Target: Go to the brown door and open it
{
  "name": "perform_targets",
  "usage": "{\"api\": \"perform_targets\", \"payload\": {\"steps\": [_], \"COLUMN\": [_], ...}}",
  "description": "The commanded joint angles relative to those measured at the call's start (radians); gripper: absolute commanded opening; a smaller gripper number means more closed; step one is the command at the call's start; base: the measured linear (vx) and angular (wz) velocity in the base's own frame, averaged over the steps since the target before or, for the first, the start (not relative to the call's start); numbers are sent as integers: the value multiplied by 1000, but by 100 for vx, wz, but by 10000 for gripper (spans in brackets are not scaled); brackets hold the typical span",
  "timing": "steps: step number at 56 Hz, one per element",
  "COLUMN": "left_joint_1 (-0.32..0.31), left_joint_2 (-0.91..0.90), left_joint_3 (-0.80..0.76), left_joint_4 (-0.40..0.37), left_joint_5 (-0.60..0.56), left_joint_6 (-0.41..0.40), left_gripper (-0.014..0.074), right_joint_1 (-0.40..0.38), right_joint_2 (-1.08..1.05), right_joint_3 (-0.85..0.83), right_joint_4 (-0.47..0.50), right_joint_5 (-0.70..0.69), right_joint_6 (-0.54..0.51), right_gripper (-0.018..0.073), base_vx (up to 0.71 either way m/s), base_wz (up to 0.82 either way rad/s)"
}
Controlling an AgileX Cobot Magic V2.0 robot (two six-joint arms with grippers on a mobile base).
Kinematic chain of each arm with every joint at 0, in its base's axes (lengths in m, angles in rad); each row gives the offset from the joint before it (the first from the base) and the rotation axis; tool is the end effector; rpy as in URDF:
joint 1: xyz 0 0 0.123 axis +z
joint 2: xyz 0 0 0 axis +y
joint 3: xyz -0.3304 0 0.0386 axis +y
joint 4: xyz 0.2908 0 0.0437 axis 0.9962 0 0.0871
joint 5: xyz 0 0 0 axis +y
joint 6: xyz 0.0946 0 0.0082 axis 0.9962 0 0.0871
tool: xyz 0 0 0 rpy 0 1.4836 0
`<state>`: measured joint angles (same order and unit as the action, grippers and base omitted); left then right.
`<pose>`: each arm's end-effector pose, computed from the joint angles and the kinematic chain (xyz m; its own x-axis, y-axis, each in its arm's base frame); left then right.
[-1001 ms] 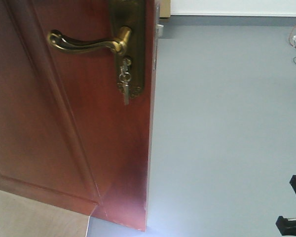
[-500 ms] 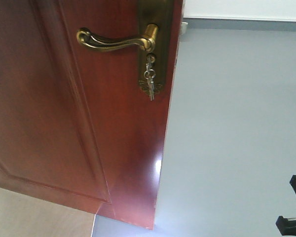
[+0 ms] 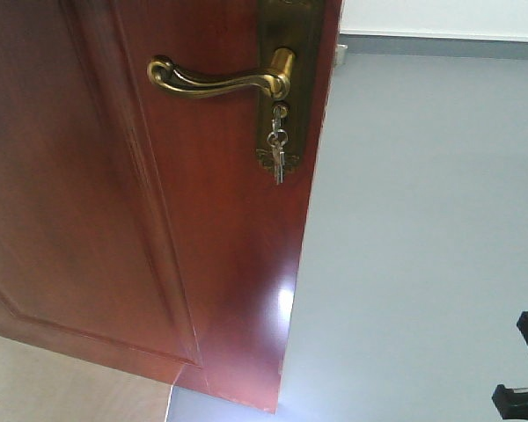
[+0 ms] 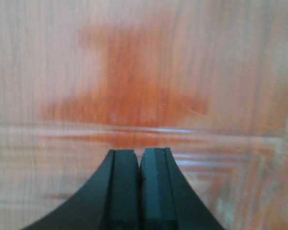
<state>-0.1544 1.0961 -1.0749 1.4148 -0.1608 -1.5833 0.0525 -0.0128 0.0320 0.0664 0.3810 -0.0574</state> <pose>0.2629 -0.0560 0.4806 0.0365 -0.1752 -0.9838 0.3183 0.9353 -0.1548 0.0508 0.0050 0.1663 -0.3071 -0.0119 -0.9516 -0.0746 0.9971 0.0116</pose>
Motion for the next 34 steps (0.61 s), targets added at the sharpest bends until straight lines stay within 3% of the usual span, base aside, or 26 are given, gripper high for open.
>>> {"api": "perform_targets", "payload": {"steps": [1, 34], "left_joint_1": [-4, -4], "left_joint_2": [-15, -15], "left_joint_3": [-31, -31], "left_joint_4": [-20, -20], "left_joint_5": [1, 1], "left_joint_6": [-1, -1], "left_gripper": [146, 146], "right_joint_1": [1, 1], "right_joint_2": [-6, -6], "right_joint_3": [4, 4], "right_joint_4": [-4, -4], "right_joint_5": [-82, -82], "right_joint_6": [-8, -8], "right_gripper": [0, 0], "base_vx": [4, 4], "base_wz": [1, 0]}}
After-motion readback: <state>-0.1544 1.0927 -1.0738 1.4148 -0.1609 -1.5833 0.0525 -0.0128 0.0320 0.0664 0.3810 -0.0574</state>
